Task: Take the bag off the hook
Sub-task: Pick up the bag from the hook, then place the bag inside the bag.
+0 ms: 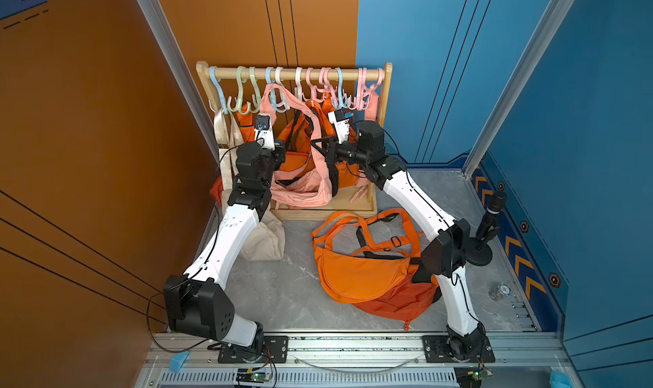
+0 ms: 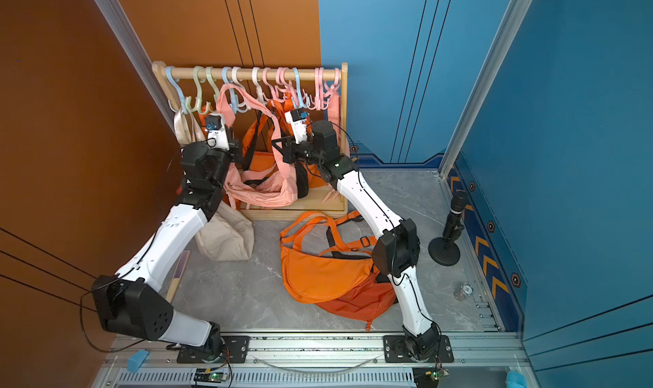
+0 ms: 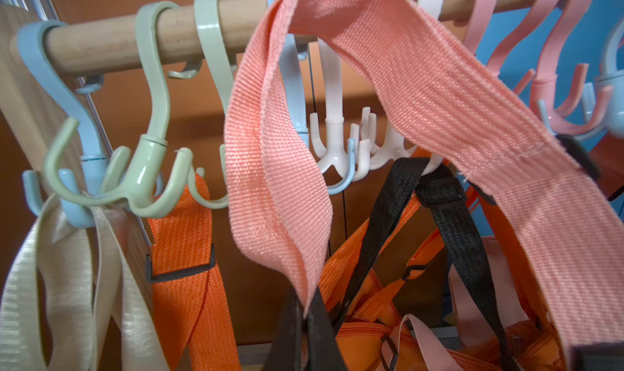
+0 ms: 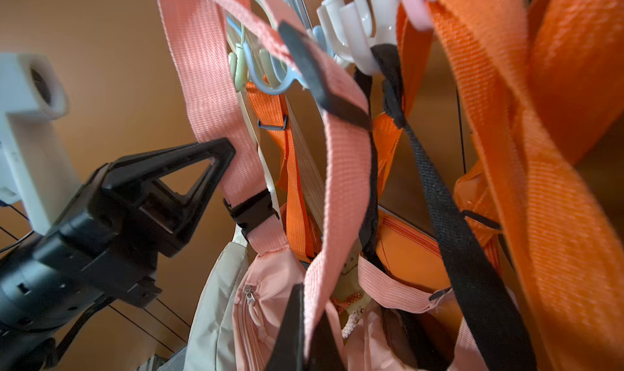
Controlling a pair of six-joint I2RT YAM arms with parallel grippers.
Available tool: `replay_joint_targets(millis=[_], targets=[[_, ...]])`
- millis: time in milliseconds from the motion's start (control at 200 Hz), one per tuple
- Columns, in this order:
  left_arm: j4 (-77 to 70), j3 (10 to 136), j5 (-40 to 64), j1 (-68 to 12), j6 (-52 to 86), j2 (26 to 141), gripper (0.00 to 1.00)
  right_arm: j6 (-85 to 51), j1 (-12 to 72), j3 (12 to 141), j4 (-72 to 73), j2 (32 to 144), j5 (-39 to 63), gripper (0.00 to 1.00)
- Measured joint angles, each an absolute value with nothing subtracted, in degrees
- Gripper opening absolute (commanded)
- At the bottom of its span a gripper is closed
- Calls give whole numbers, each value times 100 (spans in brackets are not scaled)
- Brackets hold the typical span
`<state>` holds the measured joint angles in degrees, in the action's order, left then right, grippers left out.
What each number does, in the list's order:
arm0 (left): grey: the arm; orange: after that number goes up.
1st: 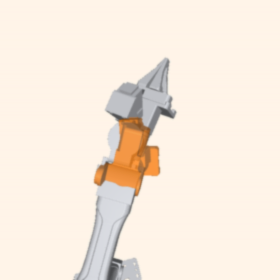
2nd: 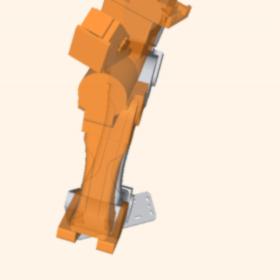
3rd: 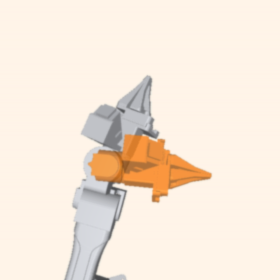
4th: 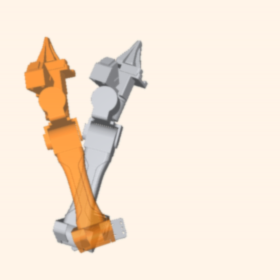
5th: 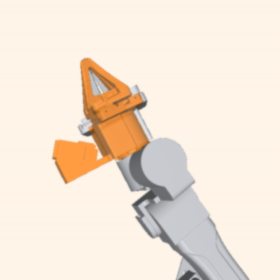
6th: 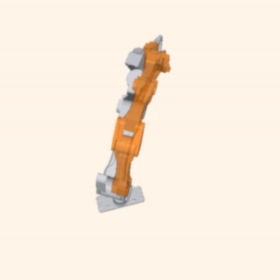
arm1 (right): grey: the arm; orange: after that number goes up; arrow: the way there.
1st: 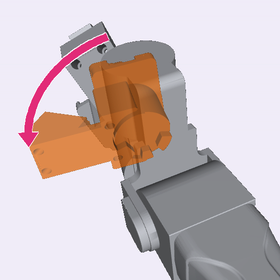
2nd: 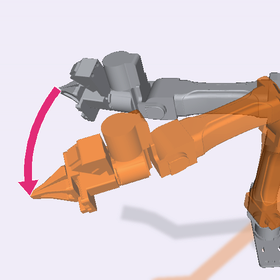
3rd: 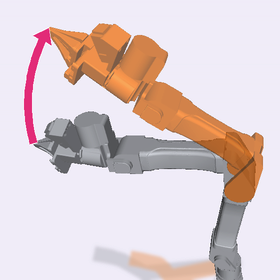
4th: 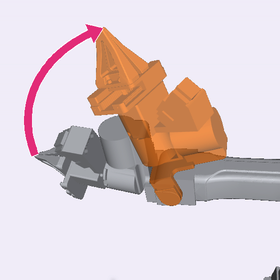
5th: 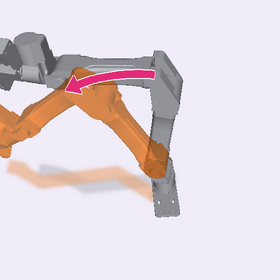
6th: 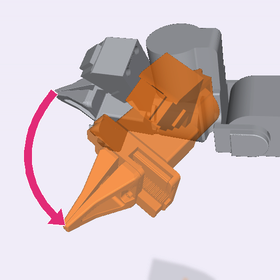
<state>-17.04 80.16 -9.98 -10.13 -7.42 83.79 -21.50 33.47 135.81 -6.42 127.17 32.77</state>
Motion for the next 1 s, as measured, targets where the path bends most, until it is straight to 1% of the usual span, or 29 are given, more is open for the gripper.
replay_joint_targets(millis=[145, 305, 586, 1001], targets=[[-1579, 8007, -996, -1105, -725, 8128, 0, -2145, 3365, 13378, -744, 12453, 3273, 0], [-1490, 7848, -998, -1256, -729, 7644, 0, -2112, 3450, 12866, -760, 11793, 3183, 0], [-1341, 7502, -1048, -1706, -967, 6702, 0, -1852, 3745, 11515, -683, 10420, 2943, 0], [-753, 6860, -1308, -2523, -1374, 5631, 0, -1422, 4278, 9743, -705, 8943, 2370, 0]])
